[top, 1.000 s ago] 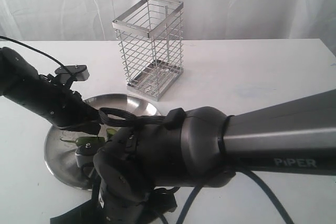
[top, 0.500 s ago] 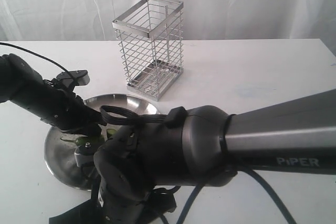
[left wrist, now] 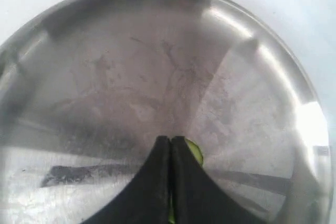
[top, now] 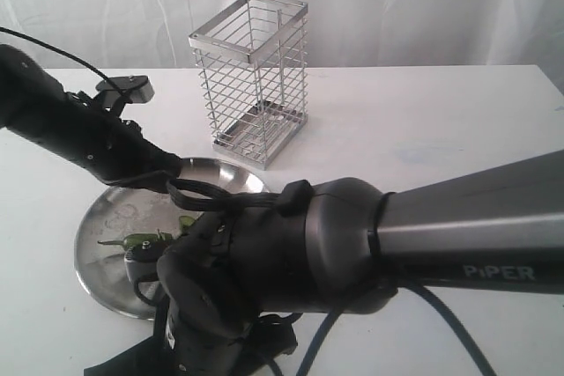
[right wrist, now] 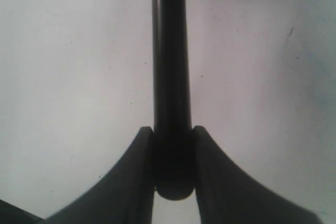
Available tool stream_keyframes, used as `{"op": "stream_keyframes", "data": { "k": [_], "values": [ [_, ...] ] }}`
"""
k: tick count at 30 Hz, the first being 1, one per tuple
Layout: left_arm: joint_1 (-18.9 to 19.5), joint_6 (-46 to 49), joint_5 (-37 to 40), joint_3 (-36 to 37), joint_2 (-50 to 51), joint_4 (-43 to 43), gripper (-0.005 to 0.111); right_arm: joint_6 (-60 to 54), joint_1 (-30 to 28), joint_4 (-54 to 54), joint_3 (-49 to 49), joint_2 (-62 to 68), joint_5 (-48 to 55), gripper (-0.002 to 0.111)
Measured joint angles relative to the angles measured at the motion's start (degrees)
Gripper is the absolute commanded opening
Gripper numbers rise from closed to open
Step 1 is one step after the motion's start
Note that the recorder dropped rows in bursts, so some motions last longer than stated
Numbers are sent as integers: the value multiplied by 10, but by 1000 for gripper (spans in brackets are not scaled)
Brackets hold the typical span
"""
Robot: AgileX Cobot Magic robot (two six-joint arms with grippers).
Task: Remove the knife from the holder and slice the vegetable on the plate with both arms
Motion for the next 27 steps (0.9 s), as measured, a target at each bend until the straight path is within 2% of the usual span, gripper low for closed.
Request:
{"op": "stream_keyframes", "data": {
  "k": [8,14,19,27],
  "values": [
    [37,-7,44,-2,-4,9,0,-19,0,4,-26,0,51,0],
    [40,-11,54,-2,-4,11,0,-51,0,21,-34,0,109,0],
    [40,-11,55,-2,-4,6,0,-66,-2,37,-34,0,111,0],
    [40,-11,67,-2,-4,1,0,-68,-46,41,-35,0,108,0]
  ]
}}
